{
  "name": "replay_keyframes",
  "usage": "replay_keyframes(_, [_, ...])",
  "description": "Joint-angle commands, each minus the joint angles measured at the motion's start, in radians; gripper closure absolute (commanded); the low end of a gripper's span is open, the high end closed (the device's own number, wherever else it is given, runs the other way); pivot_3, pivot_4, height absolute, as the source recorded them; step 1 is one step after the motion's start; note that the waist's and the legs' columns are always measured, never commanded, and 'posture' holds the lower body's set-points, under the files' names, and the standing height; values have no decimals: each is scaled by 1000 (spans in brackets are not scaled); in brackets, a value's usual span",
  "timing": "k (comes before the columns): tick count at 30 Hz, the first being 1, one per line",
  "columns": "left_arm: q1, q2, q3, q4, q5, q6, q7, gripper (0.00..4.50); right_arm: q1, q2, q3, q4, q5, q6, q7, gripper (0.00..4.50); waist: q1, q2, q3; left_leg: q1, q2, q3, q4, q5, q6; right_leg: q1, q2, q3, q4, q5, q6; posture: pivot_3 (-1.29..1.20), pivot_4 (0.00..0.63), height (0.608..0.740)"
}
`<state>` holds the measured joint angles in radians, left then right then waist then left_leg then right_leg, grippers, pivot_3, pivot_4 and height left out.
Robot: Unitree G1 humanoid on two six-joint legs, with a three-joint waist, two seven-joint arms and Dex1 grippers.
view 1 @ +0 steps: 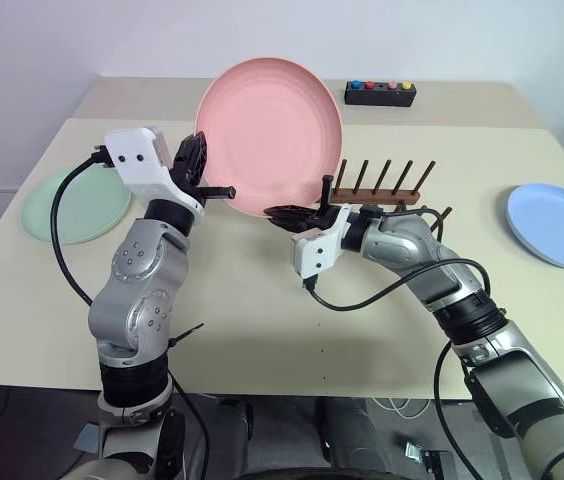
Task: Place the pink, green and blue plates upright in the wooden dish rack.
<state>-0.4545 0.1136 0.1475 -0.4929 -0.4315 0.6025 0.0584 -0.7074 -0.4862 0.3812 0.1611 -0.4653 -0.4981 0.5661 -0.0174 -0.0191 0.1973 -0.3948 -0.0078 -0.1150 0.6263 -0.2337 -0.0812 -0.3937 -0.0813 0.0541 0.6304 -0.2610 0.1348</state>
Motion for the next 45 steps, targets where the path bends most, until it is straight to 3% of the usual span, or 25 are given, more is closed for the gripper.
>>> replay_keyframes(1, [-20, -13, 20, -51, -45, -17, -16, 4500, -36, -2, -24, -8, -6, -23, -33, 4464, 0, 0, 0, 0, 0, 0, 0, 0, 0, 0, 0, 0, 0, 0, 0, 0, 150, 734])
replay_keyframes(6, [-29, -34, 78, -58, -114, -43, -26, 4500, -41, -9, -34, -2, -13, -36, -54, 4464, 0, 0, 0, 0, 0, 0, 0, 0, 0, 0, 0, 0, 0, 0, 0, 0, 150, 734])
replay_keyframes(7, [-36, -37, 97, -64, -146, -58, -39, 3853, -42, -12, -37, -1, -12, -39, -58, 4500, 0, 0, 0, 0, 0, 0, 0, 0, 0, 0, 0, 0, 0, 0, 0, 0, 150, 734])
replay_keyframes(8, [-40, -38, 110, -69, -169, -68, -49, 3587, -42, -14, -40, 0, -11, -42, -61, 4500, 0, 0, 0, 0, 0, 0, 0, 0, 0, 0, 0, 0, 0, 0, 0, 0, 150, 734])
replay_keyframes(14, [-73, -22, 180, -65, -246, -120, -42, 574, -48, -25, -53, 2, -6, -48, -77, 4500, 0, 0, 0, 0, 0, 0, 0, 0, 0, 0, 0, 0, 0, 0, 0, 0, 150, 734])
replay_keyframes(15, [-86, -24, 209, -56, -270, -130, -24, 164, -51, -30, -56, 7, -5, -50, -79, 4500, 0, 0, 0, 0, 0, 0, 0, 0, 0, 0, 0, 0, 0, 0, 0, 0, 150, 734])
replay_keyframes(16, [-94, -24, 228, -50, -287, -136, -11, 43, -53, -34, -59, 11, -4, -52, -81, 4500, 0, 0, 0, 0, 0, 0, 0, 0, 0, 0, 0, 0, 0, 0, 0, 0, 150, 734])
replay_keyframes(21, [-99, 10, 285, -20, -301, -161, 29, 43, -64, -57, -66, 23, -4, -69, -98, 4500, 0, 0, 0, 0, 0, 0, 0, 0, 0, 0, 0, 0, 0, 0, 0, 0, 150, 734])
replay_keyframes(25, [-54, 98, 324, 29, -269, -181, -10, 43, -84, -91, -110, 29, 34, -76, -90, 4500, 0, 0, 0, 0, 0, 0, 0, 0, 0, 0, 0, 0, 0, 0, 0, 0, 150, 734])
replay_keyframes(30, [101, 178, 299, 108, -235, -176, -114, 43, -68, -115, -295, -53, 455, 192, 81, 4500, 0, 0, 0, 0, 0, 0, -1, 0, 0, 0, 0, 0, 0, 0, 0, 0, 150, 734])
replay_keyframes(34, [196, 125, 237, 132, -248, -178, -168, 43, -33, -125, -422, -140, 701, 388, 156, 4500, 5, 0, 1, 0, 0, -1, 0, 0, 0, 2, 0, 0, -1, 0, -1, 0, 150, 734])
replay_keyframes(37, [300, 109, 72, 146, -166, -177, -254, 43, -12, -135, -597, -220, 1025, 651, 158, 4500, 4, 0, 1, 0, 0, -1, 0, 0, 0, 2, 0, 0, 0, -1, -2, 0, 150, 734])
replay_keyframes(43, [305, 47, -12, 165, -161, -185, -286, 43, 87, -141, -749, -277, 1322, 904, 176, 4500, 2, 1, 1, 0, 0, -1, 0, 0, 1, 1, 0, 0, 0, -2, -4, 0, 150, 734])
replay_keyframes(45, [298, 37, -24, 165, -157, -183, -288, 43, 110, -135, -773, -276, 1359, 937, 165, 4500, 0, 2, 1, 0, 0, 0, 0, 0, 1, 1, 0, 0, 0, -2, -5, 0, 150, 734])
